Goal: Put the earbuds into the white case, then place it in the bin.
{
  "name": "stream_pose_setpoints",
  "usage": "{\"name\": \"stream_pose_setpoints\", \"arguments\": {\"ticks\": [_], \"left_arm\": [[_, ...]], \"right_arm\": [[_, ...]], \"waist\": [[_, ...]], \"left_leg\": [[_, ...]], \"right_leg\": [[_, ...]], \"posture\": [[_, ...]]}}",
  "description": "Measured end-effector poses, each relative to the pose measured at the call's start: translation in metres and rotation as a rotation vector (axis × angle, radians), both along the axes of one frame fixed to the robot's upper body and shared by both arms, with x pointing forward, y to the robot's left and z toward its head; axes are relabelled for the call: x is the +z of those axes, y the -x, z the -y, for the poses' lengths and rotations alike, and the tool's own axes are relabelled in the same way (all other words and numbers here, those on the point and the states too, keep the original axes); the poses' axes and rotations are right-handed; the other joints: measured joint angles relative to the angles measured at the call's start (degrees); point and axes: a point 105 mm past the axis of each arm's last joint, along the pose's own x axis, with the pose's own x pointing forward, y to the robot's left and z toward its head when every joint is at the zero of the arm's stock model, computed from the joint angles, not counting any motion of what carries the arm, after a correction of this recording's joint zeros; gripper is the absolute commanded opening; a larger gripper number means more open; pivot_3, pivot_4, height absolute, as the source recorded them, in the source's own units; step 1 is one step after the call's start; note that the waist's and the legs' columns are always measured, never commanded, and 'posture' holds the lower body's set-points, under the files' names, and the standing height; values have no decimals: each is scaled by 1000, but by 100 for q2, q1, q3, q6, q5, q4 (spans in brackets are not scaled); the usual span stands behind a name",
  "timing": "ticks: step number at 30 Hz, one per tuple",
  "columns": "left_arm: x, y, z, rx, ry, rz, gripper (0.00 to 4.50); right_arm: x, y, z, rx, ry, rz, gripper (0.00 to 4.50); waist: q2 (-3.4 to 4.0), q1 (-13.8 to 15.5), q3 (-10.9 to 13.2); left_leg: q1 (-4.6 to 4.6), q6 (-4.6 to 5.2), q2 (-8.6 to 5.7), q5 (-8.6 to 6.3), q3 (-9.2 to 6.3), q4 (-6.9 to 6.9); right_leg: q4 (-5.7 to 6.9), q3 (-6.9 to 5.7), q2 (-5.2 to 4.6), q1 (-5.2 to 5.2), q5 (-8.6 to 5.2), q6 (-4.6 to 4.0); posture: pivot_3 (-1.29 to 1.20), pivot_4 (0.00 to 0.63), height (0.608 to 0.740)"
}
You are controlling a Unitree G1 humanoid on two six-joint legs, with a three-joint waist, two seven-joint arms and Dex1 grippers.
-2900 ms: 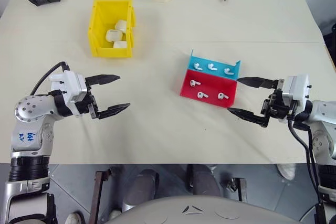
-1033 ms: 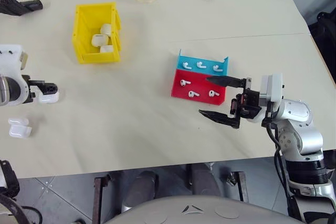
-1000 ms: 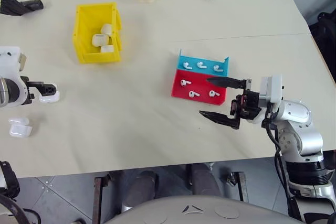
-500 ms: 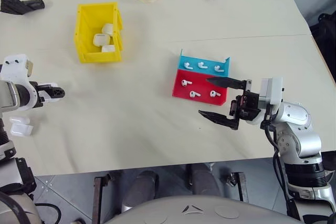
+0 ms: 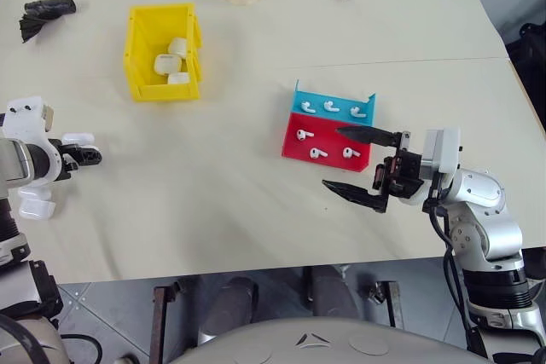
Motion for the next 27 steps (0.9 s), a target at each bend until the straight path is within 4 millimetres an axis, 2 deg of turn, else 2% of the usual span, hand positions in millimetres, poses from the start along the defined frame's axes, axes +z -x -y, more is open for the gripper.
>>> {"name": "stream_pose_setpoints", "arguments": {"ticks": [8, 10, 12, 15, 17, 19, 21, 27], "left_arm": [[-2, 2, -5, -14, -5, 48, 2723], [0, 1, -7, -35, -5, 139, 2723], [9, -4, -1, -89, 35, 292, 2723], [44, 2, 26, -317, 84, 616, 2723], [63, 15, 48, -489, 98, 796, 2723], [71, 27, 70, -644, 120, 905, 2723], [70, 37, 92, -787, 128, 969, 2723], [40, 50, 151, -1183, 121, 943, 2723]], "right_arm": [[0, 0, 0, -2, -1, -1, 4500], [0, 0, 0, -2, 0, -2, 4500], [0, 0, 0, 0, 1, -3, 4500], [-1, 0, 1, 3, 11, -7, 4500], [-1, 0, 2, 4, 21, -10, 4500], [-1, 0, 4, 4, 33, -14, 4500], [-1, 0, 6, -1, 41, -18, 4500], [4, -2, 20, -44, 81, -14, 4500]], "waist": [[4, -8, -2], [4, -9, -2], [3, -9, -2], [3, -11, -2], [3, -3, -2], [3, 16, -2], [4, 33, -3], [4, 127, -3]], "left_leg": [[2, 0, 2, 0, 1, -1], [1, -1, 5, 0, 0, -1], [-3, 0, 5, -1, 1, 2], [-4, 1, 7, -3, 3, 5], [-4, 2, 8, -4, 5, 1], [-4, 3, 10, -4, 4, -1], [-4, 3, 13, -4, 6, -10], [0, 6, 13, -6, 13, -17]], "right_leg": [[-1, 1, 1, 0, 0, 0], [-3, -1, 1, 0, 0, 0], [-9, -6, 1, 0, 0, 0], [-17, -15, -5, 3, 6, -10], [-39, -18, -8, 10, 10, -8], [-72, -19, -8, 18, 12, -6], [-94, -18, -7, 28, 13, -3], [-116, -17, -3, 38, 20, 9]], "posture": [[0, 150, 740], [0, 150, 740], [0, 150, 740], [0, 150, 740], [0, 150, 740], [0, 150, 740], [0, 150, 740], [0, 150, 740]]}}
